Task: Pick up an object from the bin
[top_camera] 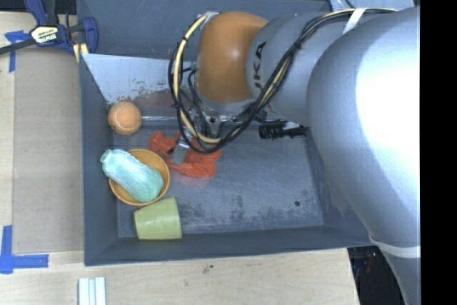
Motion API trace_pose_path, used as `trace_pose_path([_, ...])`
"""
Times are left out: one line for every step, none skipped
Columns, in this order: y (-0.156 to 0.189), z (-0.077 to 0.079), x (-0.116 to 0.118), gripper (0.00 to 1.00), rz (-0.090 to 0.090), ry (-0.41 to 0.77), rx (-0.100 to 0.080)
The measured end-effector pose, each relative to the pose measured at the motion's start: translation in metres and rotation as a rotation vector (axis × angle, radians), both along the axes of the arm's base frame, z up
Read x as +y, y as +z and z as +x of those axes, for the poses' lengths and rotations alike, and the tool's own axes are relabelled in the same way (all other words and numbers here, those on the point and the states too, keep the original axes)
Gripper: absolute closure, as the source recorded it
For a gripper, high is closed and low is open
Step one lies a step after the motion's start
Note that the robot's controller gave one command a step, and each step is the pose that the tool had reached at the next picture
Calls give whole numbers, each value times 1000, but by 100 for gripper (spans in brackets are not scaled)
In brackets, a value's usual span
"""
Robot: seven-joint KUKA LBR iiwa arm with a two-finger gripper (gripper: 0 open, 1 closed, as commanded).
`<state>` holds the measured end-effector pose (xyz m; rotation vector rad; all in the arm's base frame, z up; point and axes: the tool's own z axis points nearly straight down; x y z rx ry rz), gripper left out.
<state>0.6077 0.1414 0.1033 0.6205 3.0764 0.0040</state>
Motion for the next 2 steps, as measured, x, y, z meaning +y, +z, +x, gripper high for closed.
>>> trace_pose_path([-32,-11,-11,0,3,38,-11])
trace_pose_path([-31,-14,-22,100,5,-132,-11])
